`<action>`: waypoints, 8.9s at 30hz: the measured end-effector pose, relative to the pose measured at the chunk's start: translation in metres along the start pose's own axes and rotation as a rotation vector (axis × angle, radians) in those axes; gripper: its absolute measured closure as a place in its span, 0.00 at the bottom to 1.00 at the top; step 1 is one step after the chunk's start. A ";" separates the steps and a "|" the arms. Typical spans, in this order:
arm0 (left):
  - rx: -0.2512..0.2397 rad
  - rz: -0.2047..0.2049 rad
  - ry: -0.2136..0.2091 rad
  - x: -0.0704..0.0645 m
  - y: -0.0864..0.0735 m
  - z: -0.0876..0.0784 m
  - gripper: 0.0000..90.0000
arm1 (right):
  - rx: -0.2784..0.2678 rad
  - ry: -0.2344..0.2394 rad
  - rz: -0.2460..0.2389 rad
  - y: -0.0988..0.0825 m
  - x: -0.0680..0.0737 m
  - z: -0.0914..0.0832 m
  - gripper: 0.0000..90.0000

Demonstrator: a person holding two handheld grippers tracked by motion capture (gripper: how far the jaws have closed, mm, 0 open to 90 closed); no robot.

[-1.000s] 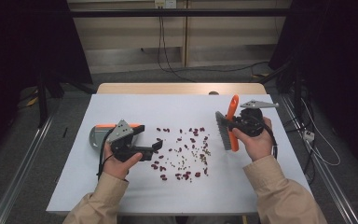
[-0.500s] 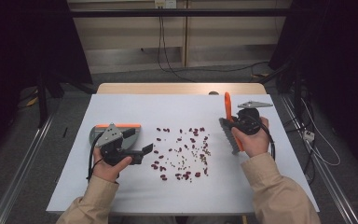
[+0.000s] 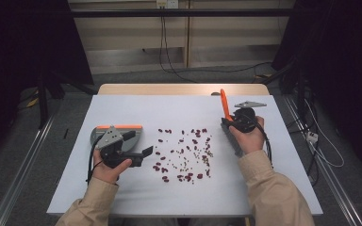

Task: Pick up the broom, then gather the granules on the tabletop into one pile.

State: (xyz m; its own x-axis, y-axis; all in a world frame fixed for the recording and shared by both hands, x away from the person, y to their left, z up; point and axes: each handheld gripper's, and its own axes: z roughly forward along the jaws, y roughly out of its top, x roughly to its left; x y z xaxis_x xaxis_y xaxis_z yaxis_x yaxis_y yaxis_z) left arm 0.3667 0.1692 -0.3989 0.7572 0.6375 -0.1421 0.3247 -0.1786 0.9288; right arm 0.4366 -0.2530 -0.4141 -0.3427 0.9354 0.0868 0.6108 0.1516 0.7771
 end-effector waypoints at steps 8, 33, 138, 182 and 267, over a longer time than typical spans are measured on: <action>-0.003 -0.009 0.012 0.002 -0.001 -0.002 0.08 | 0.034 -0.009 -0.030 -0.003 0.001 0.000 0.72; 0.011 -0.017 0.018 0.011 -0.009 -0.015 0.08 | 0.097 -0.019 -0.064 -0.024 -0.003 -0.022 0.79; 0.043 -0.011 0.009 0.016 -0.016 -0.024 0.06 | 0.006 0.154 -0.398 -0.015 0.075 0.015 0.79; 0.038 -0.027 0.015 0.019 -0.017 -0.025 0.06 | -0.036 0.323 -0.546 0.006 0.087 0.050 0.79; 0.057 -0.059 0.032 0.023 -0.022 -0.022 0.06 | -0.129 0.472 -0.622 0.043 0.126 0.113 0.79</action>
State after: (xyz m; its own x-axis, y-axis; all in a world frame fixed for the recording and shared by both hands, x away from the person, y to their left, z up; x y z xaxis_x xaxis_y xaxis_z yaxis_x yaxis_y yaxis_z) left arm 0.3646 0.2045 -0.4147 0.7177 0.6716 -0.1839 0.4007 -0.1823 0.8979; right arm 0.5004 -0.0928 -0.4405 -0.8783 0.4523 -0.1548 0.1299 0.5374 0.8332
